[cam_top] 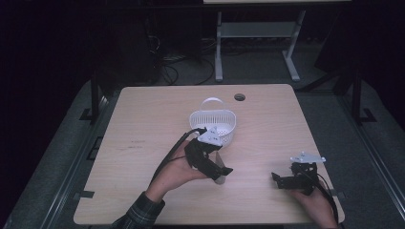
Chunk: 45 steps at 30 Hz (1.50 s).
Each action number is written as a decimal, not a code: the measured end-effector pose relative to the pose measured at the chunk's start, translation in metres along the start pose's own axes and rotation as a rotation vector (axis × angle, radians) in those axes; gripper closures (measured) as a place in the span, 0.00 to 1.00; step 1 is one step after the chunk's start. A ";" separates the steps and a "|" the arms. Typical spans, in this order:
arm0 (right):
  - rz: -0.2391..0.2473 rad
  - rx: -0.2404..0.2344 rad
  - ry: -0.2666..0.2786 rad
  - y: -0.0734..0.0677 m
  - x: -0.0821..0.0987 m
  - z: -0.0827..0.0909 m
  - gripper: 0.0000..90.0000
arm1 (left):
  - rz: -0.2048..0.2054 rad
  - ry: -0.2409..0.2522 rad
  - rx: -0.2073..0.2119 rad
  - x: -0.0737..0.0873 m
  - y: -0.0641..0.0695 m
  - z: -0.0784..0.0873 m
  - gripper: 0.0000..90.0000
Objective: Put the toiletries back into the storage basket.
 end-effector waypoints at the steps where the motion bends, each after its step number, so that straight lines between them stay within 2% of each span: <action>1: 0.000 0.000 0.001 0.000 0.000 0.000 0.00 | 0.007 -0.001 0.005 0.000 0.001 -0.002 0.14; 7: 0.000 0.000 0.000 0.000 0.000 0.000 0.00 | -0.005 -0.037 -0.001 0.004 0.002 -0.008 0.14; 15: 0.000 0.000 0.000 0.000 0.000 0.000 0.00 | -0.017 -0.043 -0.007 0.006 0.002 -0.008 0.16; 23: 0.000 0.000 0.000 0.000 0.000 0.000 0.00 | -0.016 -0.036 -0.013 0.005 0.000 -0.006 0.32; 32: 0.000 0.000 0.000 0.000 0.000 0.000 0.00 | -0.016 -0.036 -0.020 0.005 0.000 -0.005 0.33; 34: 0.000 0.000 0.000 0.000 0.000 0.000 0.00 | -0.024 -0.043 -0.021 0.005 -0.002 -0.004 0.33; 42: 0.000 0.000 0.000 0.000 0.000 0.000 0.00 | -0.013 -0.042 -0.032 0.005 -0.006 0.000 0.33; 45: 0.000 0.000 0.000 0.000 0.000 0.000 0.00 | -0.023 -0.045 -0.043 0.004 -0.009 0.002 0.33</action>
Point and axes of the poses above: each handheld gripper's, and its own axes: z roughly backward along the jaws, x roughly out of its underside, y roughly to its right, the point moved 7 cm from there along -z, roughly forward along the jaws, and after that the axes turned 15 degrees about -x, right-handed, at the moved point
